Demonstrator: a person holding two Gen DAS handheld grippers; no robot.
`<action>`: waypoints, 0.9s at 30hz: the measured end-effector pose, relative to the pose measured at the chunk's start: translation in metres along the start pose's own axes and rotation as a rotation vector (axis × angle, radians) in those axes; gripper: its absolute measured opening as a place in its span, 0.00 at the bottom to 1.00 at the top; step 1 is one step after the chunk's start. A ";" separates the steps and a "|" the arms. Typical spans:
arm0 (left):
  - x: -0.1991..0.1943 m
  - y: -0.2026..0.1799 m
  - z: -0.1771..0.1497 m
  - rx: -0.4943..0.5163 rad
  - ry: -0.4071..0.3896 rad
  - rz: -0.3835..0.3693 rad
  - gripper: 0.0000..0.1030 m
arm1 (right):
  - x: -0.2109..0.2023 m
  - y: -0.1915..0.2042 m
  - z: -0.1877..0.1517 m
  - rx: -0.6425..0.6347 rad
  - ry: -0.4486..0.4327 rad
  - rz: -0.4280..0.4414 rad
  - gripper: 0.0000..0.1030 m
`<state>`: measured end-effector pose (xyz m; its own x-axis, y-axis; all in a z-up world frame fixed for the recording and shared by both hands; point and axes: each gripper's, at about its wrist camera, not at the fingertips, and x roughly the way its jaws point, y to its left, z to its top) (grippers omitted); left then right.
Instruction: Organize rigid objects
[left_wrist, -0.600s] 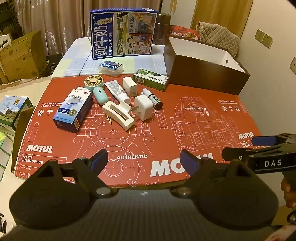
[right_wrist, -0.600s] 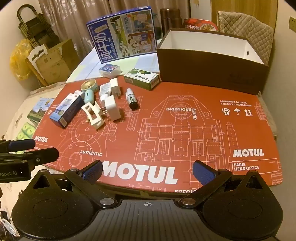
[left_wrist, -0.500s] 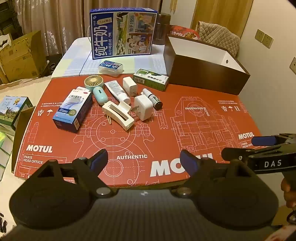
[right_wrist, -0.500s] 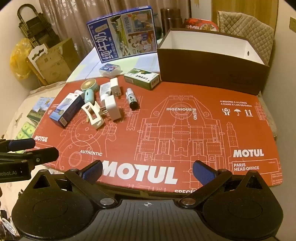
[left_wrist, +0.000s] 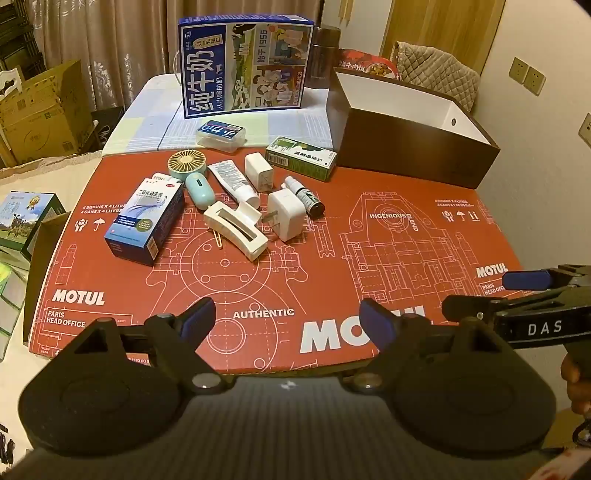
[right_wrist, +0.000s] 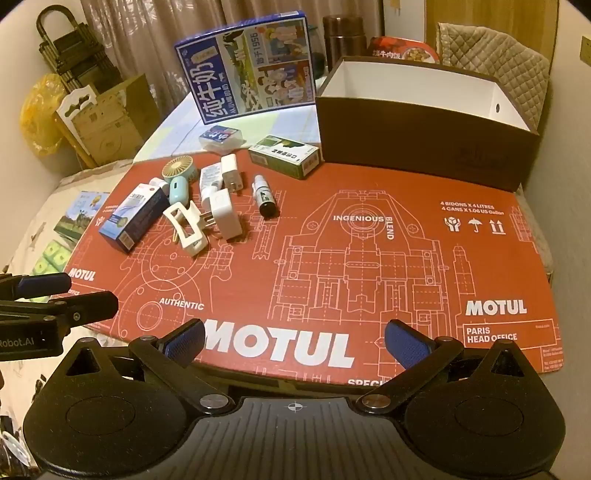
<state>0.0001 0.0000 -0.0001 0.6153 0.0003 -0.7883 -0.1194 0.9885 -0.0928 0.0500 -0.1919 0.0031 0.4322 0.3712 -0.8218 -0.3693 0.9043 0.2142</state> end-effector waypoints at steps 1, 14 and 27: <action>0.000 0.000 0.000 0.000 0.000 0.000 0.80 | 0.000 0.000 0.000 0.001 0.000 0.000 0.98; 0.000 0.000 0.000 0.000 0.000 0.000 0.80 | 0.001 0.002 0.000 -0.005 0.000 -0.006 0.98; 0.000 0.000 0.000 0.000 0.001 -0.001 0.80 | 0.002 0.001 0.004 -0.006 -0.001 -0.007 0.98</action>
<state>0.0000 0.0000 0.0000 0.6145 -0.0005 -0.7889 -0.1191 0.9885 -0.0933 0.0544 -0.1893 0.0036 0.4357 0.3652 -0.8227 -0.3708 0.9056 0.2056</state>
